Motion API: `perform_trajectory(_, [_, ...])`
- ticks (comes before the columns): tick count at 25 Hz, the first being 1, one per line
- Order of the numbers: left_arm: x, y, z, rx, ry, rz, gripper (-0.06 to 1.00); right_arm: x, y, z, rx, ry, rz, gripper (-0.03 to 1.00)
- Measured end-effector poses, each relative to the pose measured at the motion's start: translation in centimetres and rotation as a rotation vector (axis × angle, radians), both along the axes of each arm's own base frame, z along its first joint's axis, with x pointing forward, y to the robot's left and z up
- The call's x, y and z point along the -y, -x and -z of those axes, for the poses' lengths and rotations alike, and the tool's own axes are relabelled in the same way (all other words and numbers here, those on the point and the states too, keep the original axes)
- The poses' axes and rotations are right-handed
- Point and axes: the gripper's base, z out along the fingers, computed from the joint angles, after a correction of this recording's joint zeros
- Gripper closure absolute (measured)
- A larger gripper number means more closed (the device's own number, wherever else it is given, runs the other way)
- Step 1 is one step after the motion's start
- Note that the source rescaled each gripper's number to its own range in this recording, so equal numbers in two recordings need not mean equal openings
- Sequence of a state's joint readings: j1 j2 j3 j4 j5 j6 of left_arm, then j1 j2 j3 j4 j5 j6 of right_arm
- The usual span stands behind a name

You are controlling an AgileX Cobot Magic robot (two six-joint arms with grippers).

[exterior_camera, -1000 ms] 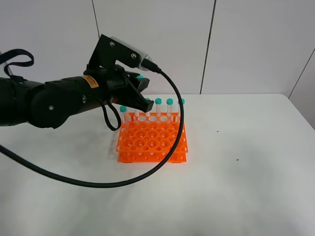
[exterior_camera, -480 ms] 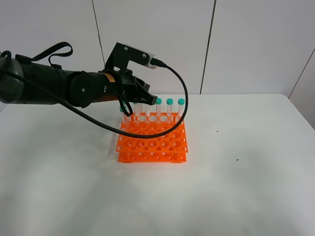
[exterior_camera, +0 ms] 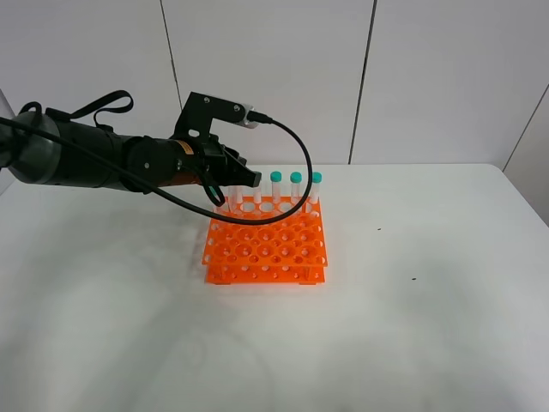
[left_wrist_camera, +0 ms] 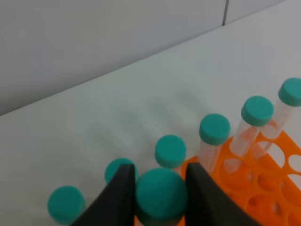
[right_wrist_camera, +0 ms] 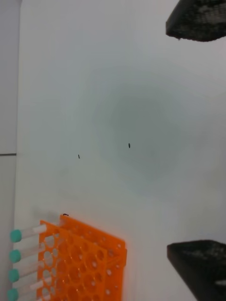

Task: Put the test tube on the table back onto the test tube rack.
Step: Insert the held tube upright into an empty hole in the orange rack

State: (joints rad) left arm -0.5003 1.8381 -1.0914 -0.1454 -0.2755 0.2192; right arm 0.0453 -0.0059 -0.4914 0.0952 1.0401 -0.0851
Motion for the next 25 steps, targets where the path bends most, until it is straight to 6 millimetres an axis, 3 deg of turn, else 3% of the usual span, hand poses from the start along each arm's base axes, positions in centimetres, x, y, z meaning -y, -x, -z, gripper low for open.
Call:
perform_trajectory(7, [-0.3,-0.3,-0.1,-0.004,0.059,-0.045,0.94,0.0,0.0,0.0,0.000,0.000,0.000,0.05])
perform_trajectory(14, [-0.2,-0.6,1.5,-0.054,0.088,-0.078,0.94,0.0,0.0,0.0,0.000,0.000,0.000,0.05])
perform_trajectory(25, [-0.1,-0.9,1.4,-0.030,0.111,-0.088,0.94,0.0,0.0,0.0,0.000,-0.001,0.000,0.05])
